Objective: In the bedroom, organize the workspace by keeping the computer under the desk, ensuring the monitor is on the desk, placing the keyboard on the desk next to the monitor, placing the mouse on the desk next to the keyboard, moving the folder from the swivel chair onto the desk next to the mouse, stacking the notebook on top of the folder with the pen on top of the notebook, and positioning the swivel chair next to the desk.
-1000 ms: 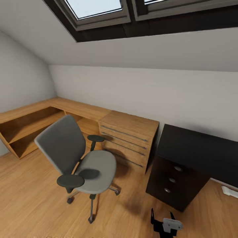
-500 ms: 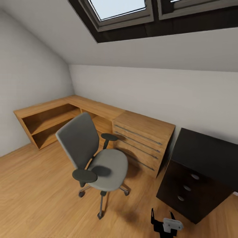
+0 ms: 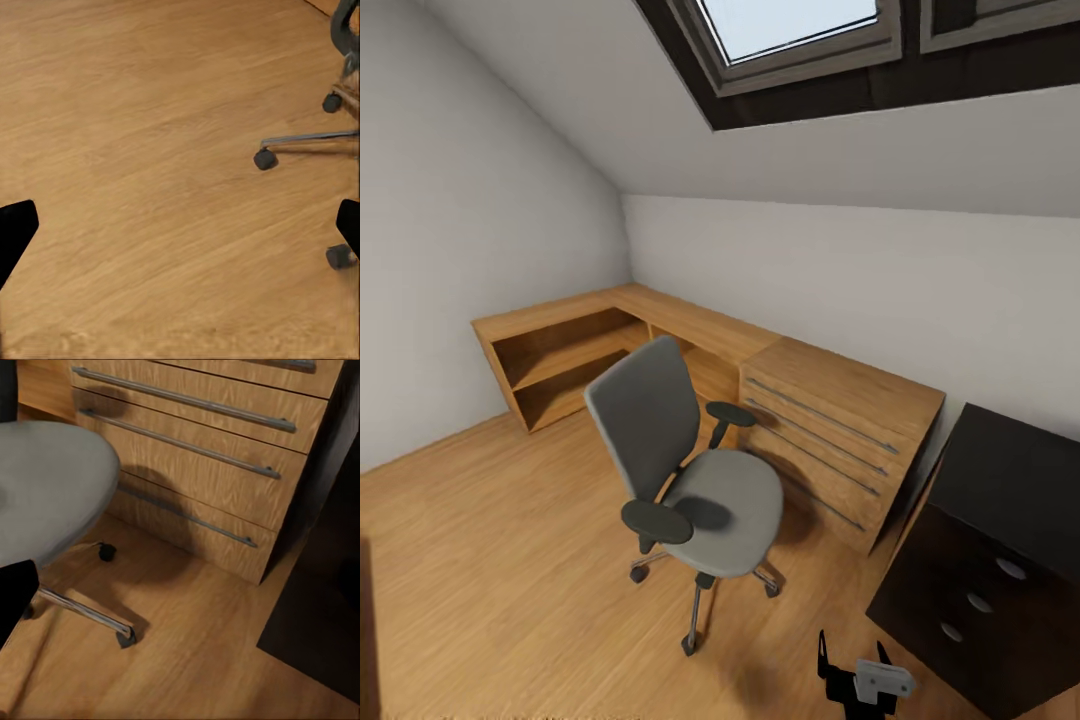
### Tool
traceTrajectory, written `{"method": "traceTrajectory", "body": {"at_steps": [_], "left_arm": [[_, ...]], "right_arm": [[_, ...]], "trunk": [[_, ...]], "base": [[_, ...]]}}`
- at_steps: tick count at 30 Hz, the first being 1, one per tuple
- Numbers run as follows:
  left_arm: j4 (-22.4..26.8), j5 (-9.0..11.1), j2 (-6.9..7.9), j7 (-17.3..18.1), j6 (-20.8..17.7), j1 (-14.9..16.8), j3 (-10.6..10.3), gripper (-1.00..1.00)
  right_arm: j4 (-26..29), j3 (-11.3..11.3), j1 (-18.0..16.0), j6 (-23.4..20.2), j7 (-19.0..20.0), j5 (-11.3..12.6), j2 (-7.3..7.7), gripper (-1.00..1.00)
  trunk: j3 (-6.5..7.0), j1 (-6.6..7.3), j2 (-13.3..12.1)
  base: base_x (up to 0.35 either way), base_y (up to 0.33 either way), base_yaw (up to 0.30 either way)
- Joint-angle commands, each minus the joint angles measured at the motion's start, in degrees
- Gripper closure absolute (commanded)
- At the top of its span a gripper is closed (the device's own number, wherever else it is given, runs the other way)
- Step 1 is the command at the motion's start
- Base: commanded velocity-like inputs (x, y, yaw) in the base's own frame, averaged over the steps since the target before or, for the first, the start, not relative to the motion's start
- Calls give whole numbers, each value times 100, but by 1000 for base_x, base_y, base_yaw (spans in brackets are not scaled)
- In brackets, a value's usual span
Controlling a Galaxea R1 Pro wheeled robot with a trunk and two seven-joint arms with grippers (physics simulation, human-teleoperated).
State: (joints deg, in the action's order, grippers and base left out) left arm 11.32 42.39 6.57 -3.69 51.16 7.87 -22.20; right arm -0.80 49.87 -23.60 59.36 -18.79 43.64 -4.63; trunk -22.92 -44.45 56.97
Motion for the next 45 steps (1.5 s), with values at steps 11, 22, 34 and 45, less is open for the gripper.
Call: {"method": "traceTrajectory", "body": {"at_steps": [11, 22, 34, 45], "left_arm": [[370, 1235, 476, 1840, -1858, 4, -14, -100], [430, 1415, 488, 2089, -2208, 4, -26, -100], [432, 1380, 460, 2117, -2214, 4, -54, -100], [432, 1375, 459, 2126, -2200, 4, -64, -100]], "right_arm": [[-8, 49, -4, 5, -52, -10, -3, -100], [-8, 49, -4, -2, -50, -13, -3, -100], [-8, 51, -4, -31, -47, -13, -16, -100], [-8, 49, -4, -64, -45, -13, -20, -100]], "trunk": [[-6, 0, 4], [-6, 0, 4], [-6, 0, 4], [-6, 0, 4]], "base": [[0, 0, 280], [0, 0, 280], [0, 0, 280], [0, 0, 282]]}}
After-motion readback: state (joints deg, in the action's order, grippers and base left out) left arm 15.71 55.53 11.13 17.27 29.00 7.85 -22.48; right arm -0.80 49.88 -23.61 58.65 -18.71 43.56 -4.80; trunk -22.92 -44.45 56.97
